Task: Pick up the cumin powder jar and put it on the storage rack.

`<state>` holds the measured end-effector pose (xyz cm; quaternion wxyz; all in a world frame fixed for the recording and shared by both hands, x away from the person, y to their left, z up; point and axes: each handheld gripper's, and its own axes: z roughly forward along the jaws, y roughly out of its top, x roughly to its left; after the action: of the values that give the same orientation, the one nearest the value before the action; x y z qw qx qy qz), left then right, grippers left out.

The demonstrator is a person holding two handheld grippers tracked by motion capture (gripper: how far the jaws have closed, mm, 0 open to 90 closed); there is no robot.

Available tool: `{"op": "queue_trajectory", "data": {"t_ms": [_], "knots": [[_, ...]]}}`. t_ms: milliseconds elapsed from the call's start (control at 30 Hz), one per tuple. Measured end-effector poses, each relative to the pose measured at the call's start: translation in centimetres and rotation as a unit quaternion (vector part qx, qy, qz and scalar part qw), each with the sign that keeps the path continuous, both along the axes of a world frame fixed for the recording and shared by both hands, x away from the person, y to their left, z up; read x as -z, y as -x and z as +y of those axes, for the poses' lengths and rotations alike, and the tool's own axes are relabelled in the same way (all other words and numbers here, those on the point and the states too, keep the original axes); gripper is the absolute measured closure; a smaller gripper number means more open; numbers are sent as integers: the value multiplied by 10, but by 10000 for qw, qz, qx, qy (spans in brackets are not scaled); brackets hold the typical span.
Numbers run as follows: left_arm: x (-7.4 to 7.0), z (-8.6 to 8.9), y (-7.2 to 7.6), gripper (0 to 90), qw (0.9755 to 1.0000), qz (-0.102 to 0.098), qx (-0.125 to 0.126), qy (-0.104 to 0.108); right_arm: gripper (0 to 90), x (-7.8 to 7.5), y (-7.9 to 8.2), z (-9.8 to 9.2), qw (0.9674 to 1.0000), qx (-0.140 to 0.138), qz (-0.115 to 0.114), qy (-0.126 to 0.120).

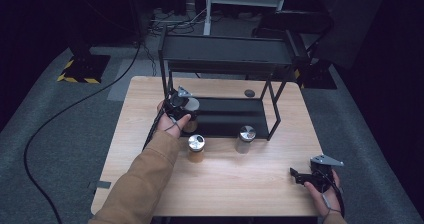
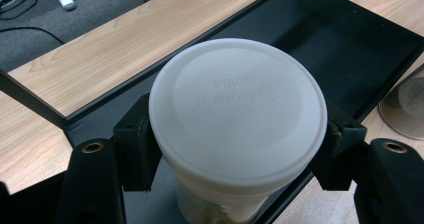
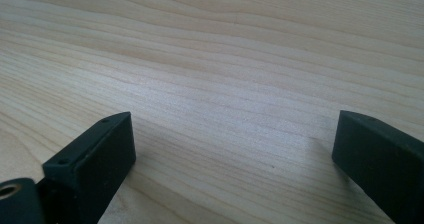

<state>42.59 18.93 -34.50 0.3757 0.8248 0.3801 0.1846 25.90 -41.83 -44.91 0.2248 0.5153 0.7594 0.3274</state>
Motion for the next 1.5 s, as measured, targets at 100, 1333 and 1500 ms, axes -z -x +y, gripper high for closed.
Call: {"op": "queue_trajectory", "data": {"t_ms": [100, 1333, 1500], "knots": [[0, 2, -1, 331, 10000, 37, -14, 50, 36, 0, 0, 0, 10000, 0, 0, 0], [-9, 57, 89, 51, 9956, -535, -507, 583, 33, -1, -6, 0, 10000, -26, 15, 14], [-3, 63, 103, 43, 9943, -646, -596, 609, 33, -1, -6, 0, 10000, -17, 20, 10]]}}
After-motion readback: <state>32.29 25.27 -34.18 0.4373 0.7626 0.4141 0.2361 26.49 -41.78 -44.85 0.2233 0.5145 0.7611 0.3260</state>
